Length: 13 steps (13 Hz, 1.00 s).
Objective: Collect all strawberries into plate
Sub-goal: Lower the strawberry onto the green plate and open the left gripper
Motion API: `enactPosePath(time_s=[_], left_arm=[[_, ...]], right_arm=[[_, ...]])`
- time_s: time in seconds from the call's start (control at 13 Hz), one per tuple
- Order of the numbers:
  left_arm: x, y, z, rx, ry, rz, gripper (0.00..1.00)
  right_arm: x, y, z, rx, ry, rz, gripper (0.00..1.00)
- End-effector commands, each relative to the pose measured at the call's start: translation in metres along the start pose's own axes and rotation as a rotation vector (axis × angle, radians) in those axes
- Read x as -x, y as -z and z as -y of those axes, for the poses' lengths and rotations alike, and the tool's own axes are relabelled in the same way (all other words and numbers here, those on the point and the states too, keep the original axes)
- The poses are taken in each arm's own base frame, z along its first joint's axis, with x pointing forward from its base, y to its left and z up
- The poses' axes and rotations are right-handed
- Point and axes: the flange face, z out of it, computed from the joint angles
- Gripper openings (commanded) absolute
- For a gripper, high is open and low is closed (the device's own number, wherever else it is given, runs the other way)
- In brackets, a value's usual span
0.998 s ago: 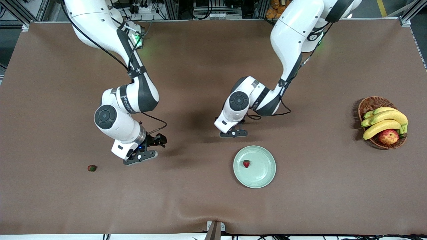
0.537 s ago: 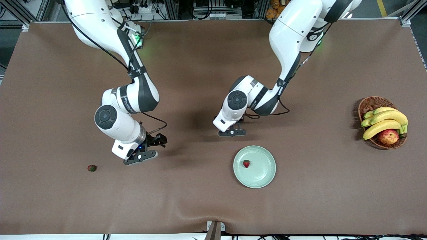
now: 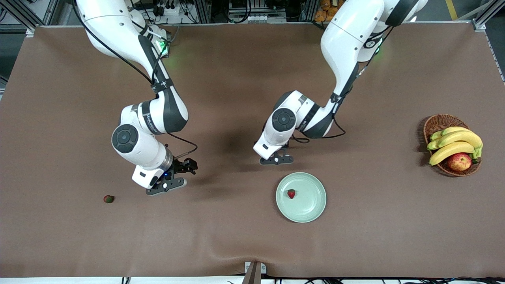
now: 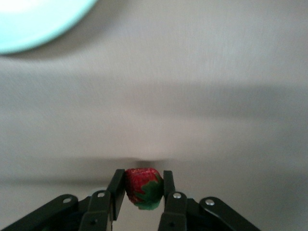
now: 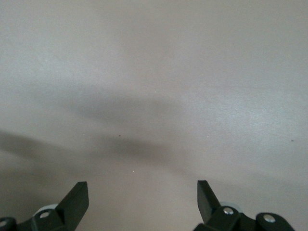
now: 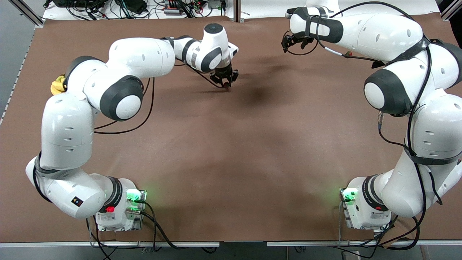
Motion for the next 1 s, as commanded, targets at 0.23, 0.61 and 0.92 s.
enactPosePath(time_s=[0.23,0.61,0.92], left_arm=[[-0.069,0.063,0.032,-0.025,-0.011,-0.172,0.00],[-0.119,0.078,0.070,-0.006,-0.119,-0.297,0.00],[-0.144,0.079,0.109,-0.015,-0.180,-0.320,0.57]], right_arm=[[0.000,-0.002,-0.019,0.000,0.029,0.003,1.00],[0.000,-0.003,-0.020,0.002,0.028,0.002,1.00],[0.000,-0.003,-0.021,0.003,0.026,-0.001,1.00]])
